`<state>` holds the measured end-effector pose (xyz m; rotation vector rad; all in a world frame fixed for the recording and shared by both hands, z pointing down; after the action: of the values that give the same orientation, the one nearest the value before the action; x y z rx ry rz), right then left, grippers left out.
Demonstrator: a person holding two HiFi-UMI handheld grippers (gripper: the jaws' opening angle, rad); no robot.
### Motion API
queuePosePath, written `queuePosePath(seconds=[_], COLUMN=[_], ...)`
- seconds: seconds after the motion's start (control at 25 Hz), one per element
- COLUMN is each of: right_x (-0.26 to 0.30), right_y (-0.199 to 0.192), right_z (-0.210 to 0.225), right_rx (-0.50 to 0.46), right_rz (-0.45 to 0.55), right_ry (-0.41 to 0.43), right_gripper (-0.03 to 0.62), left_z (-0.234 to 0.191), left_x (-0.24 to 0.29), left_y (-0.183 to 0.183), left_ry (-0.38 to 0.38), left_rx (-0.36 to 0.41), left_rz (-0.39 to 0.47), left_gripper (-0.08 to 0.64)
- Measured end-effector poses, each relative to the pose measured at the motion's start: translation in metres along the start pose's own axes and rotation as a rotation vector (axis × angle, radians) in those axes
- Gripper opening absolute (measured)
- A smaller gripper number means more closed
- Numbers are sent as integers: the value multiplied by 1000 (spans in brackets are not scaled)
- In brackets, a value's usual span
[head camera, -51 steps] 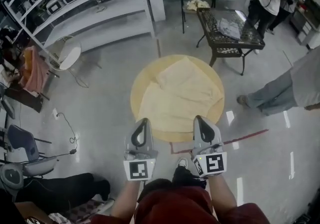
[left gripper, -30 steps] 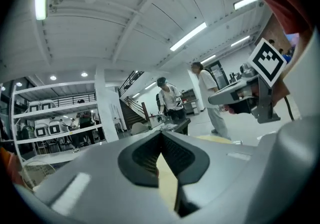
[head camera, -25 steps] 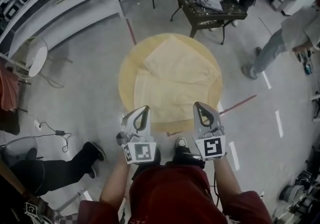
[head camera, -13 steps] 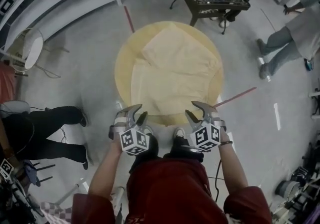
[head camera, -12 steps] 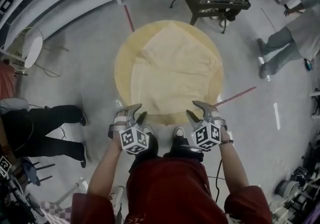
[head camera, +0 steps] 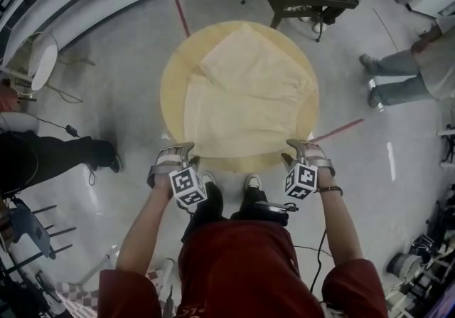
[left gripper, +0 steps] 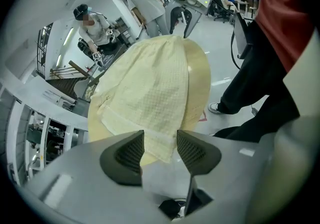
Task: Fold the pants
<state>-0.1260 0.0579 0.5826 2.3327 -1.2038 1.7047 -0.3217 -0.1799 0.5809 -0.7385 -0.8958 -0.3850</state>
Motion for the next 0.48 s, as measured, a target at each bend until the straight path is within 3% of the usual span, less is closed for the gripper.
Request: queuePosePath(seconds=[0.36, 0.48], right_x=[19, 18], right_y=[-7, -6], right_z=[5, 4], right_rx=[2, 15], right_rz=[-61, -70], right_ry=[49, 74], right_gripper=[193, 168], left_z=[2, 7], left_x=[17, 15], left_y=[-11, -9], left_ry=[-51, -62], left_rx=[11, 34], left_rz=[-49, -46], left_gripper=[202, 157])
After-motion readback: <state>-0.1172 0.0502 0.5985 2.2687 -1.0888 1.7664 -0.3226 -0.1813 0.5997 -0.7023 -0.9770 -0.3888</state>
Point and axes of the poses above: the fingertips, and each gripper's own axes: x forward along the fingers, z to its right, y out of its top, the point moved 10 cm from there along -x, backward along the fingers, and after that the axes turned 12 degrees about z, right-handed, at the moved point
